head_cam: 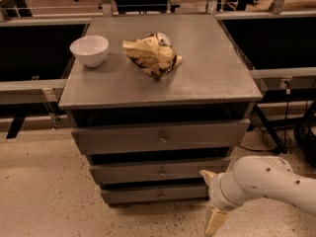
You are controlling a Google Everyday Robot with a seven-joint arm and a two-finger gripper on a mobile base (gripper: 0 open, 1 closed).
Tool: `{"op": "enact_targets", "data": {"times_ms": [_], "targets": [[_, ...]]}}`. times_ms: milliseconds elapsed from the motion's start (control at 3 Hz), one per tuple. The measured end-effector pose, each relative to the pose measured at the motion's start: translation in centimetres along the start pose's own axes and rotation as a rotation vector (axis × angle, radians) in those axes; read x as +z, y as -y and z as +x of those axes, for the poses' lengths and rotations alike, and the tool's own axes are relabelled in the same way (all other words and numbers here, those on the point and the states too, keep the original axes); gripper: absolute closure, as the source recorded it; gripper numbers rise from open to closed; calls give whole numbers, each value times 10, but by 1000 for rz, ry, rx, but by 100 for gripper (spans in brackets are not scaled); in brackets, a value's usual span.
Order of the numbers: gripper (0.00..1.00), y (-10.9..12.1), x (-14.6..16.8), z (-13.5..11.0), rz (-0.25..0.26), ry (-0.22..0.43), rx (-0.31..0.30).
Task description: Open middle drawer
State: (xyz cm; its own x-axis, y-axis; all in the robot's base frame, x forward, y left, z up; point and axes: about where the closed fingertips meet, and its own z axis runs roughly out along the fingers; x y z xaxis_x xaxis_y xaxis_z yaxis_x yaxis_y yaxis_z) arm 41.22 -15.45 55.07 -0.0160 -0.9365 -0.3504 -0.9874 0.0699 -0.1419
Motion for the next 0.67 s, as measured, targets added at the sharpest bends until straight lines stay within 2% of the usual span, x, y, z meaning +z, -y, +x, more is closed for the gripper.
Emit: {"op": "enact_targets", "data": {"times_ms": [333, 667], "targets": [[0, 15, 20, 11, 31, -36, -32], [0, 40, 35, 23, 93, -51, -98]]}}
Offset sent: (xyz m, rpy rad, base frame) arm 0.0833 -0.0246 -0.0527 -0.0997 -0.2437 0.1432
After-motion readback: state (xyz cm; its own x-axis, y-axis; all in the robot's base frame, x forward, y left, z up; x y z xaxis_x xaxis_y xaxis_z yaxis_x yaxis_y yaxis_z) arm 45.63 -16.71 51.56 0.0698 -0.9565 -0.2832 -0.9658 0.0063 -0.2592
